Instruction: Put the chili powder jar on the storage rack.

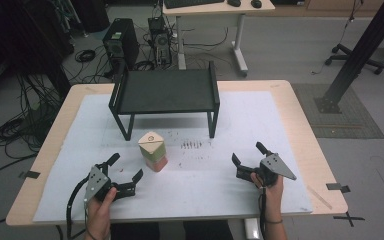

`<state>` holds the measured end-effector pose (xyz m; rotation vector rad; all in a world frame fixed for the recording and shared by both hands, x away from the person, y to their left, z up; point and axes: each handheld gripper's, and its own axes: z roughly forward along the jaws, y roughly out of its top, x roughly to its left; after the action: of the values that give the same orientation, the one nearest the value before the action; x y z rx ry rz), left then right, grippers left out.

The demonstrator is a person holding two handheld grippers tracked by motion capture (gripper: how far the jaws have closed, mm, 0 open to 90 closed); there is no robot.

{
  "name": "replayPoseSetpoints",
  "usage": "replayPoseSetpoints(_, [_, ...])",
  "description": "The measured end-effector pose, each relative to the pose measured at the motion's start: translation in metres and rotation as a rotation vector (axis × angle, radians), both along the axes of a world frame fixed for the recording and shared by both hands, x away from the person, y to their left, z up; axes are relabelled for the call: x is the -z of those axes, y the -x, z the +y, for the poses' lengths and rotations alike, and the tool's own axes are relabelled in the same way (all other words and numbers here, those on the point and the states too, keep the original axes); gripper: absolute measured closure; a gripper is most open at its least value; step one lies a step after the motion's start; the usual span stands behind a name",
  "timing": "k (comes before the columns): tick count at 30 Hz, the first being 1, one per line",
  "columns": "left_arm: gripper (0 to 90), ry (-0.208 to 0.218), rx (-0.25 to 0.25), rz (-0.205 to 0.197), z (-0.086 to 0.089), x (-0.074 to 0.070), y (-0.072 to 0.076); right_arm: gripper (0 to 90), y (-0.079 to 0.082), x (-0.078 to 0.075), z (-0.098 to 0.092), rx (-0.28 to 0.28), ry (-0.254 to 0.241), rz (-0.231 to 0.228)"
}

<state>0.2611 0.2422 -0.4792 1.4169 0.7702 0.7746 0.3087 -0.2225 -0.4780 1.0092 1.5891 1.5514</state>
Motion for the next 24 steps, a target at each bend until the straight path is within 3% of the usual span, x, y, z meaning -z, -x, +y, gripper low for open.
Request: replayPoseSetpoints(24, [0.2,-0.006,-0.013,0.013,-0.018,0.0,-0.003,1.6,0.0,0.0,0.0,-0.004,-0.001,-0.005])
